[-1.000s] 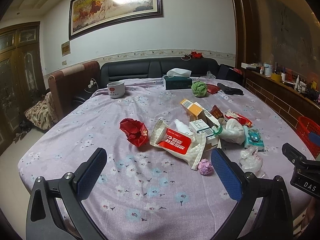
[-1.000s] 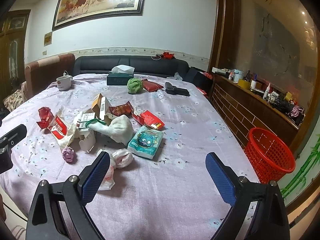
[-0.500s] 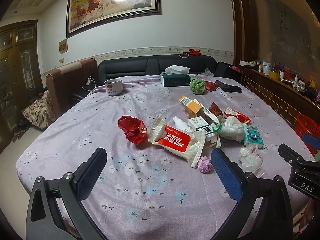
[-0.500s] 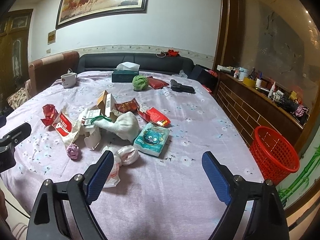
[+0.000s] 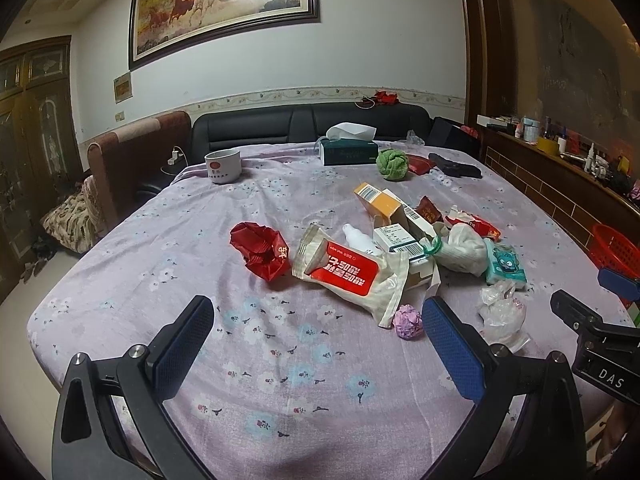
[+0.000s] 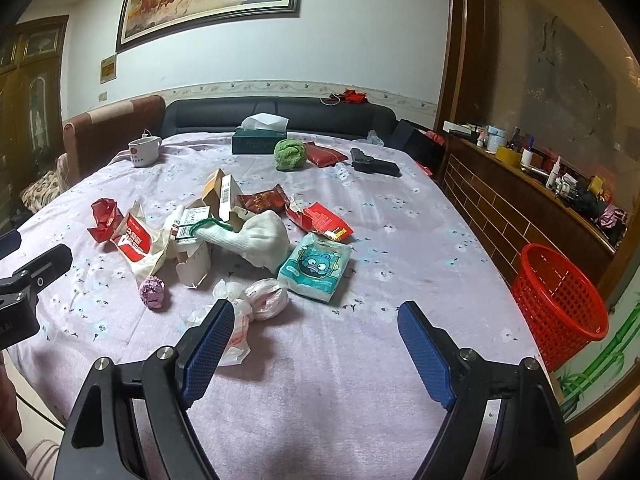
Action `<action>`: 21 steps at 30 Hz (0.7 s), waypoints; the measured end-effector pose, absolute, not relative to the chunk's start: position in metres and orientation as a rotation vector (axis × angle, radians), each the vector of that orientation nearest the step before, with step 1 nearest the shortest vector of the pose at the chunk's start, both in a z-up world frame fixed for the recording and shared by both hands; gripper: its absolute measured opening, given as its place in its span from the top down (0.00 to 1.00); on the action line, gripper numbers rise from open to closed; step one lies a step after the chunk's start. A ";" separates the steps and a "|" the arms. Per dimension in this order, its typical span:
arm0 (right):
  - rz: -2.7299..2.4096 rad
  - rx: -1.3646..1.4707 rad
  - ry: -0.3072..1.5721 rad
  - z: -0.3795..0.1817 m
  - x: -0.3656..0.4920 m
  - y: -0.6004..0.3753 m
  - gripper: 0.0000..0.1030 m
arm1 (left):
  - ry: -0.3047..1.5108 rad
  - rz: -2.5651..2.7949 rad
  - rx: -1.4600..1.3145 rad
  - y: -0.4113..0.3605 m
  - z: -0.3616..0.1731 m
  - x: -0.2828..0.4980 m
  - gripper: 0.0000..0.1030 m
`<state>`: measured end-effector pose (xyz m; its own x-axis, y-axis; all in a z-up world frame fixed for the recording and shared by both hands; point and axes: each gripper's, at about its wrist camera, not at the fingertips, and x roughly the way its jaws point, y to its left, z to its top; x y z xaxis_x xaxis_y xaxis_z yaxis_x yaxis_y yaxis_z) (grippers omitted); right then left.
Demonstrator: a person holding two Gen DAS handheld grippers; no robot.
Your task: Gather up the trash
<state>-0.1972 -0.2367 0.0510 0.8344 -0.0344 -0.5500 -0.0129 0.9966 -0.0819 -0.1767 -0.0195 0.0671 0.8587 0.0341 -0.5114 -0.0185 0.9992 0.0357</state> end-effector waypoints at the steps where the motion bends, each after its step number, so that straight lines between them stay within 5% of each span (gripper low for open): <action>1: -0.011 -0.084 0.586 0.051 -0.197 -0.236 0.15 | 0.537 0.029 0.030 -0.020 0.067 -0.177 0.00; 21: 0.008 -0.093 0.599 0.047 -0.196 -0.231 0.16 | 0.541 0.029 0.028 -0.018 0.065 -0.177 0.00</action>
